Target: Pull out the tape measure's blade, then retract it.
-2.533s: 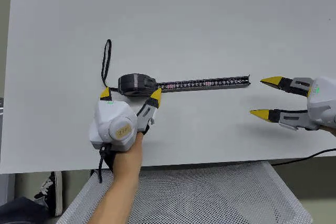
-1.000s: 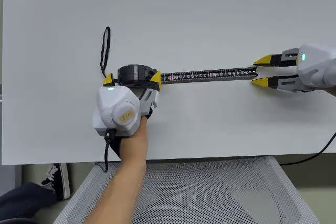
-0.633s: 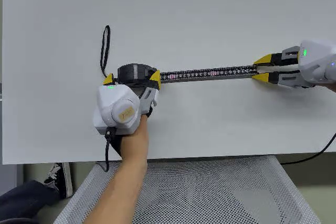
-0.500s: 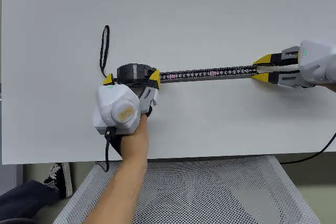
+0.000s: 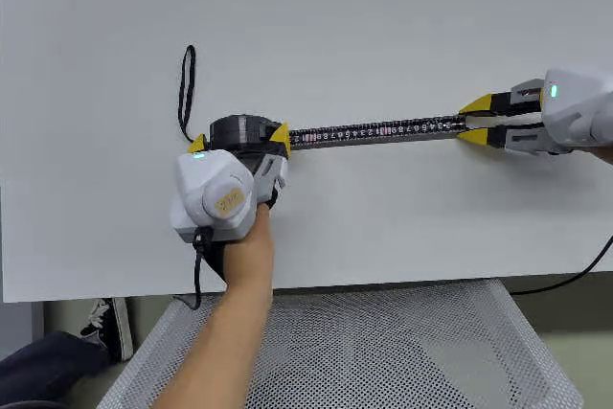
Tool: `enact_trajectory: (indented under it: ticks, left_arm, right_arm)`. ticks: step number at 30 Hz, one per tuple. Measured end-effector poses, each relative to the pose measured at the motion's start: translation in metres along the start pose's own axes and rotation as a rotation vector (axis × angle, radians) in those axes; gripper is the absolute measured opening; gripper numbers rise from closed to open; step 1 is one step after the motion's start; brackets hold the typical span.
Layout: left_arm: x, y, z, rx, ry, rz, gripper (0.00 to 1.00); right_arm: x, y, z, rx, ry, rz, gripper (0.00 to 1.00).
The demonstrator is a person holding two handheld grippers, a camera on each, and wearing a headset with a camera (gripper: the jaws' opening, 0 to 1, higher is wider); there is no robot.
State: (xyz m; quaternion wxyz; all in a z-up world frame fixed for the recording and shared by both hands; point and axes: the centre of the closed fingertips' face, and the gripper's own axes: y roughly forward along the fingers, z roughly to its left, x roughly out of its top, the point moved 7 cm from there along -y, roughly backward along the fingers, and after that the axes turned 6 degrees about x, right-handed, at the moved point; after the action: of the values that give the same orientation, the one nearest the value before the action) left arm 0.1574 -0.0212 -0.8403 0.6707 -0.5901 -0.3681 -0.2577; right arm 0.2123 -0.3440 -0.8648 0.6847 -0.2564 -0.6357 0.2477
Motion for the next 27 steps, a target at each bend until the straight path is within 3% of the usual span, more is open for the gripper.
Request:
enact_trajectory:
  ticks: [27]
  left_arm:
    - [-0.0008,0.0001,0.0029,-0.017,-0.014,0.029,0.60]
  right_arm:
    - [0.0076,0.0018,0.0022,-0.011,-0.011,-0.001,0.12]
